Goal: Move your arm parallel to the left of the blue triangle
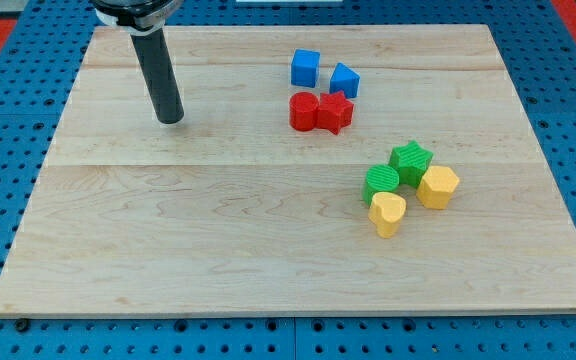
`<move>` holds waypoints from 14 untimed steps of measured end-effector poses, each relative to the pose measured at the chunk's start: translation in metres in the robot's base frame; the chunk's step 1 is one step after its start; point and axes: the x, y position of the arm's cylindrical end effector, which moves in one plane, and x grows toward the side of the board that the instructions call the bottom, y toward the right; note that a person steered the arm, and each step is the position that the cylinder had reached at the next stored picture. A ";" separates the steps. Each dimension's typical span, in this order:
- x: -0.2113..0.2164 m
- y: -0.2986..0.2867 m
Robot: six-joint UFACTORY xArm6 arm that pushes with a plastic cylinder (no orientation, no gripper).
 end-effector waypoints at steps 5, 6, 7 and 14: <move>0.000 0.007; 0.000 0.005; -0.002 0.017; -0.033 0.109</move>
